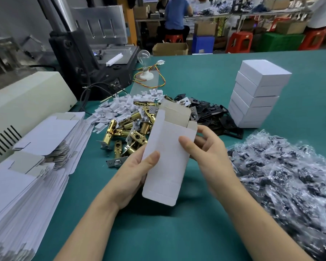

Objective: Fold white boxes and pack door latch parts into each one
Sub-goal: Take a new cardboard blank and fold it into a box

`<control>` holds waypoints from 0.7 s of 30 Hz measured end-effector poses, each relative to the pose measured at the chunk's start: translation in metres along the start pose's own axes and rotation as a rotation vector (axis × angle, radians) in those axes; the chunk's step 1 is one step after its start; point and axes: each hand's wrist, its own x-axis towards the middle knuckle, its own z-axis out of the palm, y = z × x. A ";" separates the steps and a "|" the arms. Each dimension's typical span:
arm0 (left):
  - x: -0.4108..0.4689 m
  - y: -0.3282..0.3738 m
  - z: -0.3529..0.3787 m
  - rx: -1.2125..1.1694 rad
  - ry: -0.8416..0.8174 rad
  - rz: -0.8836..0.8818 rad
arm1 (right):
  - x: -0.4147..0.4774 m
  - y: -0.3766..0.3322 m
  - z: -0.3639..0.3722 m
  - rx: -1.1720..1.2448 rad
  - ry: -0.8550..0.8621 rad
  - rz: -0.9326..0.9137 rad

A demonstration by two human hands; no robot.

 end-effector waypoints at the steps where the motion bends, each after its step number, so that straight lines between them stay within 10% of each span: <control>1: 0.001 0.000 0.000 0.022 0.027 0.010 | 0.000 0.001 0.000 0.001 -0.002 -0.002; 21: 0.011 -0.011 0.004 0.060 0.389 0.243 | -0.002 0.012 0.002 -0.088 -0.008 0.016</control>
